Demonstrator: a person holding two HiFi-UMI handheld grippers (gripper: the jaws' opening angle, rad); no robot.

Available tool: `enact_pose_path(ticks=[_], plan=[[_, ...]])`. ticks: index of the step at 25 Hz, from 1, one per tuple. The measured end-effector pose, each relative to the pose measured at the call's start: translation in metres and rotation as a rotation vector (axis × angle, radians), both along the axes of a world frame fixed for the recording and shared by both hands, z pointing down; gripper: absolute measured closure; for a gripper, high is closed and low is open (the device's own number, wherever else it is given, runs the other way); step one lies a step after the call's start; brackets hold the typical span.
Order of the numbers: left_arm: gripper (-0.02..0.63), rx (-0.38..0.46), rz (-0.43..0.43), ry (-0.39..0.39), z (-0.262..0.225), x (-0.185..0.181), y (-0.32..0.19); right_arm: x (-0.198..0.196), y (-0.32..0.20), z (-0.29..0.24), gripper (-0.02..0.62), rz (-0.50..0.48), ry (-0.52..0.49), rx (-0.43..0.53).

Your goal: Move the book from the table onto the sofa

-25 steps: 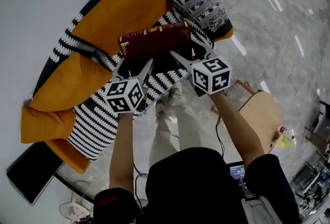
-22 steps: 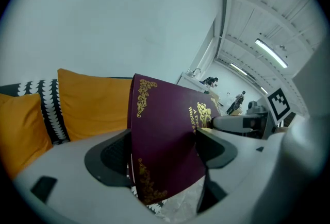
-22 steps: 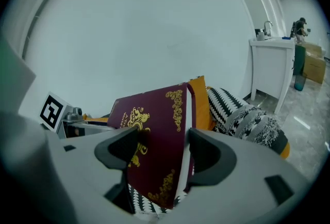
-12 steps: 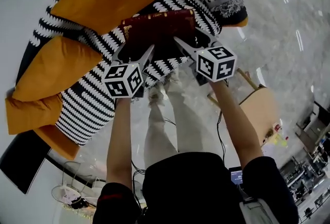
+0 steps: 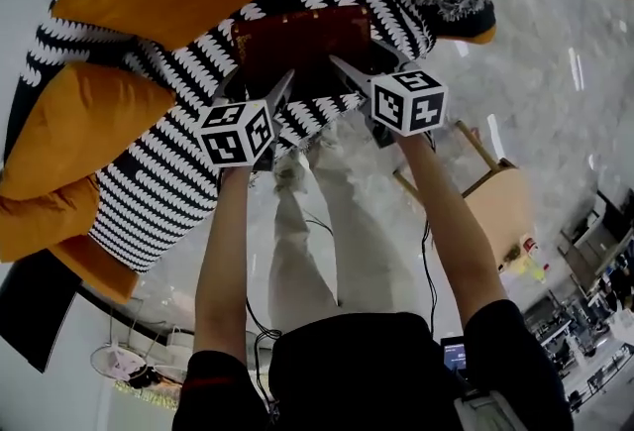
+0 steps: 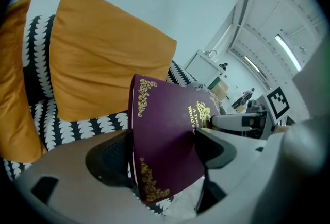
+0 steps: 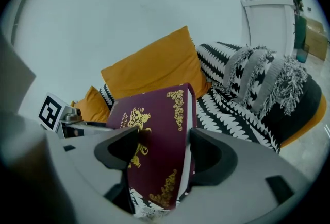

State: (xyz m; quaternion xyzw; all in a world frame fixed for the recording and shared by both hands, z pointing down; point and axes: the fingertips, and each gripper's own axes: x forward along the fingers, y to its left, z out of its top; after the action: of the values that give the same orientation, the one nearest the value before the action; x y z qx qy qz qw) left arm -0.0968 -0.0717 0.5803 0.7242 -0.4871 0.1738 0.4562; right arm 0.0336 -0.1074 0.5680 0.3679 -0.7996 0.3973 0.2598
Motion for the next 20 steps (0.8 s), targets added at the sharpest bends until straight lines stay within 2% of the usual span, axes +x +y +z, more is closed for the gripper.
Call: enact_pose_path(ticks=[13, 20], plan=[[0.212, -0.132, 0.012, 0.011, 0.093, -0.007, 0.006, -0.007, 0.005, 0.096, 0.272, 0.002, 0.002, -0.116], [0.212, -0.167, 0.029, 0.011, 0.113, -0.009, 0.012, -0.010, 0.012, 0.117, 0.272, 0.001, 0.019, -0.139]])
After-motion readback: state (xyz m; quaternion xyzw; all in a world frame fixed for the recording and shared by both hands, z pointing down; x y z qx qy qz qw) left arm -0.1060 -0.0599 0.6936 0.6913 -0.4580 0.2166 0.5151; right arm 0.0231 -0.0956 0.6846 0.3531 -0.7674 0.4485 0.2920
